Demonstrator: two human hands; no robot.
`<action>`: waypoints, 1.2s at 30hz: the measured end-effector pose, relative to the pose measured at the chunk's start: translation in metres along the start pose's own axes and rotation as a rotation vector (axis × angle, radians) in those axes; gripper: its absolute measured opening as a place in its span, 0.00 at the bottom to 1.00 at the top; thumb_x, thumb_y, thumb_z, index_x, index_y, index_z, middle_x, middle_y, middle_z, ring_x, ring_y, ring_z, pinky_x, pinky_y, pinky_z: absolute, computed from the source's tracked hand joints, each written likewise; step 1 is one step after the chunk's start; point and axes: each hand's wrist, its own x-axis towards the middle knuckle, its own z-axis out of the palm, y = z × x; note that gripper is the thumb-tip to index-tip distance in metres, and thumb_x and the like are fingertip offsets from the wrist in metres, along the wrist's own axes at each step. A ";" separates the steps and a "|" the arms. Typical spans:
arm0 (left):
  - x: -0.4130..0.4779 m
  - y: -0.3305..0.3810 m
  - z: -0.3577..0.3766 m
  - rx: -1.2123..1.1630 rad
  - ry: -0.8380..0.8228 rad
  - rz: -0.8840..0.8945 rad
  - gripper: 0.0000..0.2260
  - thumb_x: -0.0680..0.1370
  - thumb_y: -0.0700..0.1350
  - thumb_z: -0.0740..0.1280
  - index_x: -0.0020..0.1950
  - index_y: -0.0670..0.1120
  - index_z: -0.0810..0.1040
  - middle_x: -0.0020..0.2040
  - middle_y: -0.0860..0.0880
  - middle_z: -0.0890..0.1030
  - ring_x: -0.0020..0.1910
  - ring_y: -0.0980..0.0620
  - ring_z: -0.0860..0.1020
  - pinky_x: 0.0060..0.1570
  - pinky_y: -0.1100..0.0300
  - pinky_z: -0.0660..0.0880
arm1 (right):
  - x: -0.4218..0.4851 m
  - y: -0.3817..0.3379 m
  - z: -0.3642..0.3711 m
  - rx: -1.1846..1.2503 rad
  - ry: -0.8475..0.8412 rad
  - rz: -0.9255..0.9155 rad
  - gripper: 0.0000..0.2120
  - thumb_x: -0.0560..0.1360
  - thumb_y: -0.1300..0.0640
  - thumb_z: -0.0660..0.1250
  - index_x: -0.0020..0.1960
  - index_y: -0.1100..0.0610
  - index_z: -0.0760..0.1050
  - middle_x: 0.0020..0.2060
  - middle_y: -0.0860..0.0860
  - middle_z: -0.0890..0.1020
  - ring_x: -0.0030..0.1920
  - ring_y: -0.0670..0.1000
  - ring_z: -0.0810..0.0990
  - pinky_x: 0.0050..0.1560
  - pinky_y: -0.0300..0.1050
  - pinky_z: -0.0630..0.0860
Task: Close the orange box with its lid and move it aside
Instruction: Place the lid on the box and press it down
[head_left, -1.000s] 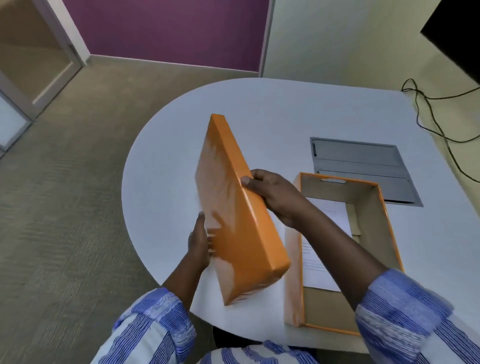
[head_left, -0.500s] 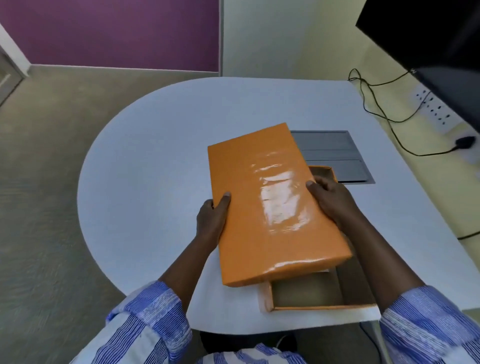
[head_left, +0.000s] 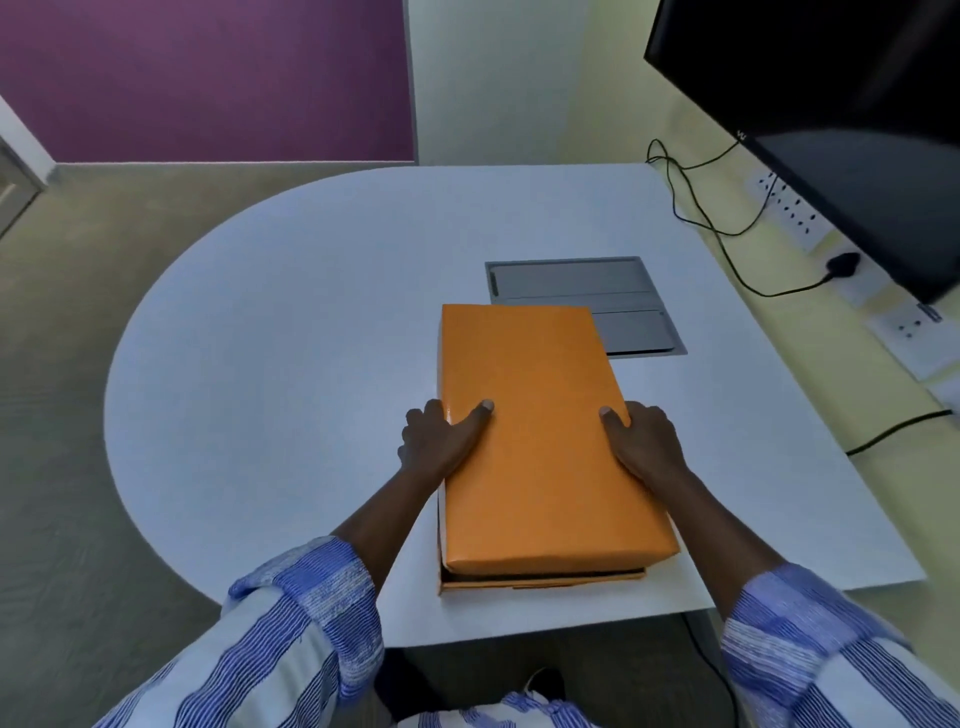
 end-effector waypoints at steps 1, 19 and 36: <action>0.000 -0.004 0.002 0.014 -0.005 -0.007 0.57 0.54 0.86 0.60 0.72 0.49 0.70 0.66 0.46 0.77 0.62 0.40 0.78 0.59 0.38 0.77 | 0.001 0.006 0.003 -0.024 -0.018 -0.014 0.27 0.77 0.36 0.56 0.56 0.58 0.78 0.49 0.58 0.82 0.46 0.58 0.81 0.47 0.54 0.79; -0.092 -0.035 0.002 0.132 -0.157 -0.225 0.37 0.71 0.66 0.72 0.71 0.45 0.67 0.65 0.43 0.78 0.56 0.42 0.81 0.43 0.50 0.83 | -0.064 0.052 -0.025 0.187 -0.594 0.177 0.34 0.73 0.33 0.66 0.70 0.54 0.66 0.58 0.53 0.79 0.51 0.54 0.82 0.42 0.48 0.83; -0.132 -0.059 0.017 0.088 -0.156 -0.160 0.44 0.67 0.61 0.79 0.72 0.47 0.60 0.65 0.48 0.73 0.59 0.45 0.76 0.41 0.58 0.77 | -0.086 0.075 -0.021 0.126 -0.686 0.083 0.41 0.70 0.39 0.73 0.76 0.51 0.60 0.61 0.51 0.74 0.54 0.51 0.79 0.53 0.52 0.83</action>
